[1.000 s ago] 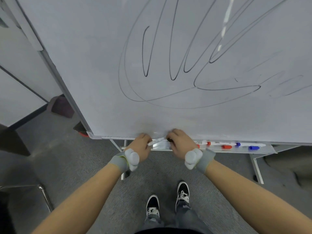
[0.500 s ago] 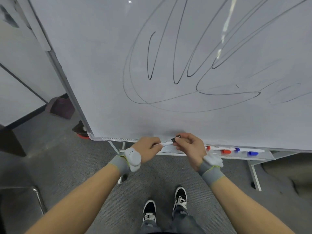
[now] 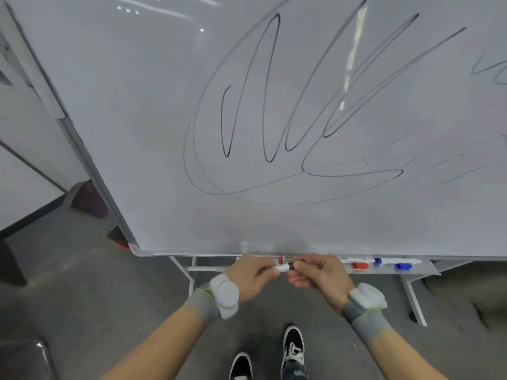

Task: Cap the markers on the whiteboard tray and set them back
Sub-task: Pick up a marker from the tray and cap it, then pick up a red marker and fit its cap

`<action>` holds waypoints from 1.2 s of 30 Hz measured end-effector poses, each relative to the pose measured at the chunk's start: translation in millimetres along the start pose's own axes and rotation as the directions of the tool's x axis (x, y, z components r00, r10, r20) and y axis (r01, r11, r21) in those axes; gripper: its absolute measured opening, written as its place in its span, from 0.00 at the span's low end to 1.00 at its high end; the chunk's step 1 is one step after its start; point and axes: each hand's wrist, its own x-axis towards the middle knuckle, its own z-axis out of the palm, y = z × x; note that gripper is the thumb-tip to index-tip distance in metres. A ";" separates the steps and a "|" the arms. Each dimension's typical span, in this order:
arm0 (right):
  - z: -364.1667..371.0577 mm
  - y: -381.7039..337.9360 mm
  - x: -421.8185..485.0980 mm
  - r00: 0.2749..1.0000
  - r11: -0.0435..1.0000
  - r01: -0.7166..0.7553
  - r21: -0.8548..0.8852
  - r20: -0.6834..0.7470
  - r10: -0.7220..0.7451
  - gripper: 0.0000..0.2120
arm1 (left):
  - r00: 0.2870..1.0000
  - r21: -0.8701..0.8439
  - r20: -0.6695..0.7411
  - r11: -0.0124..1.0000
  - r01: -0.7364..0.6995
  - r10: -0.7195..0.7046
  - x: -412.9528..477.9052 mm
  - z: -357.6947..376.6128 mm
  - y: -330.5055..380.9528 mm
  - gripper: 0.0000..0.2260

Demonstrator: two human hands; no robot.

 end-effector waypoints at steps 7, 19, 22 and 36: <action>-20.3 5.4 -8.6 0.998 0.996 -0.065 -0.054 0.021 0.066 0.05 | 0.998 -0.070 0.049 0.997 0.043 -0.039 -1.5 24.6 0.6 0.10; -57.0 19.8 32.6 0.931 0.507 0.171 -0.845 -0.029 -0.363 0.12 | 0.987 0.181 -0.130 0.977 0.113 -0.090 15.0 13.9 -49.2 0.11; -63.0 22.8 39.0 0.906 0.302 0.287 -0.909 0.155 -0.394 0.12 | 0.988 0.269 -0.119 0.954 0.130 -0.101 14.9 11.5 -58.0 0.12; -74.2 21.7 53.9 0.861 0.008 0.454 -0.891 0.436 -0.262 0.08 | 0.971 0.479 -0.184 0.849 0.222 -0.150 19.6 23.5 -45.1 0.11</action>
